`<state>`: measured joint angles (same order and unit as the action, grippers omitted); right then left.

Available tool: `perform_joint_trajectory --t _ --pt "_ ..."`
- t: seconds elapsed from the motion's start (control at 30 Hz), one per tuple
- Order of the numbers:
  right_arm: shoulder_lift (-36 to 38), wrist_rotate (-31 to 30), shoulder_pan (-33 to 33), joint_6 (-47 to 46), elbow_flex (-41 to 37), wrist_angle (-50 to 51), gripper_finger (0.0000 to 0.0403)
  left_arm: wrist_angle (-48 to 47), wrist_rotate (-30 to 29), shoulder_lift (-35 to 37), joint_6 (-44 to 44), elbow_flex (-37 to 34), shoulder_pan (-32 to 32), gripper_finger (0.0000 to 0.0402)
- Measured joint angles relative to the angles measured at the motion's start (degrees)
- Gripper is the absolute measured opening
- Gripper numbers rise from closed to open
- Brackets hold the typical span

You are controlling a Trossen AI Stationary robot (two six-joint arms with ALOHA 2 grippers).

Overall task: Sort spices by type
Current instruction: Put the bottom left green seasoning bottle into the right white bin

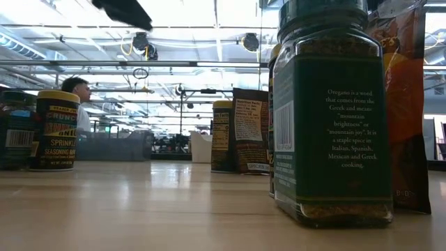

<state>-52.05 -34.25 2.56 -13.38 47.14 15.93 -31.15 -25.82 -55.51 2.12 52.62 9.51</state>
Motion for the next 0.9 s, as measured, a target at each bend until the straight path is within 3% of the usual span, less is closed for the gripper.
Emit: perform_joint_trajectory --t 0.1,0.3,0.6,0.9 --pt "0.0 -4.7 2.1 -1.6 -0.5 0.4 0.0180 6.5 7.8 0.0 -3.5 -4.2 -4.7 0.0242" --pt "-0.3 -7.7 7.5 -4.7 -0.7 5.4 0.0180 13.4 12.9 0.0 -4.0 -8.0 -10.9 0.0242" --pt "-0.8 -6.3 17.4 -2.5 -7.5 -1.7 0.0180 22.0 13.8 0.0 -4.0 -8.0 -17.4 0.0242" --pt "-3.9 -6.2 25.2 -5.7 -11.9 -8.4 0.0180 23.2 13.8 0.0 -0.6 -8.0 -21.0 0.0242"
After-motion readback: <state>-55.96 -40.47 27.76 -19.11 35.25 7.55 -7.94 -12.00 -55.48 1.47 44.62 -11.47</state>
